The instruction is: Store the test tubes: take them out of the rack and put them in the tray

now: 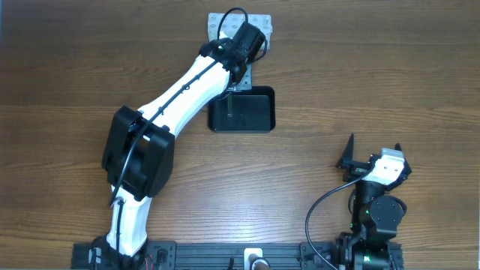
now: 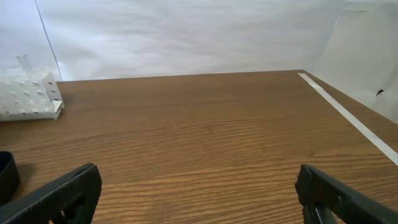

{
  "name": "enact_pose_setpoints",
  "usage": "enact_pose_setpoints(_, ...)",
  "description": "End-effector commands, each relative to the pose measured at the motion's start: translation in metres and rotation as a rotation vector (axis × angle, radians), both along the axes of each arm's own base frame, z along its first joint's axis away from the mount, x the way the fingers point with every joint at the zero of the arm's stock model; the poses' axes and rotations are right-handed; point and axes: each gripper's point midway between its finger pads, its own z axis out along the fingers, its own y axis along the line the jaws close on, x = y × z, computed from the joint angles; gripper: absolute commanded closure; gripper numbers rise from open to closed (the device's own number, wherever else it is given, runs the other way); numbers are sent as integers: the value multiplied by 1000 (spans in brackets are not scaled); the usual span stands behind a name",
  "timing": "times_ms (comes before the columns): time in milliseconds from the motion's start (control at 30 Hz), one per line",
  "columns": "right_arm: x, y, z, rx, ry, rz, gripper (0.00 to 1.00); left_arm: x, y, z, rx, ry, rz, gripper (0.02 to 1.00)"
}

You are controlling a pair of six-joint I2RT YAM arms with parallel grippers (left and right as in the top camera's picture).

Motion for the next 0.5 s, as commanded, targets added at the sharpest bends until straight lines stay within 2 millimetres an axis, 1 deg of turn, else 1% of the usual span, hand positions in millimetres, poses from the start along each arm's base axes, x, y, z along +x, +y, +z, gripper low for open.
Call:
enact_pose_setpoints(33, 0, -2, -3, -4, 6, -8, 9, -7, -1, -22, -1, 61, 6, 978)
enact_pose_setpoints(333, 0, -2, -3, -4, 6, -8, 9, -15, 3, -28, 18, 103, 5, 978)
enact_pose_setpoints(500, 0, -2, -3, -4, 6, -8, 9, -17, 3, -42, 28, 128, 5, 978)
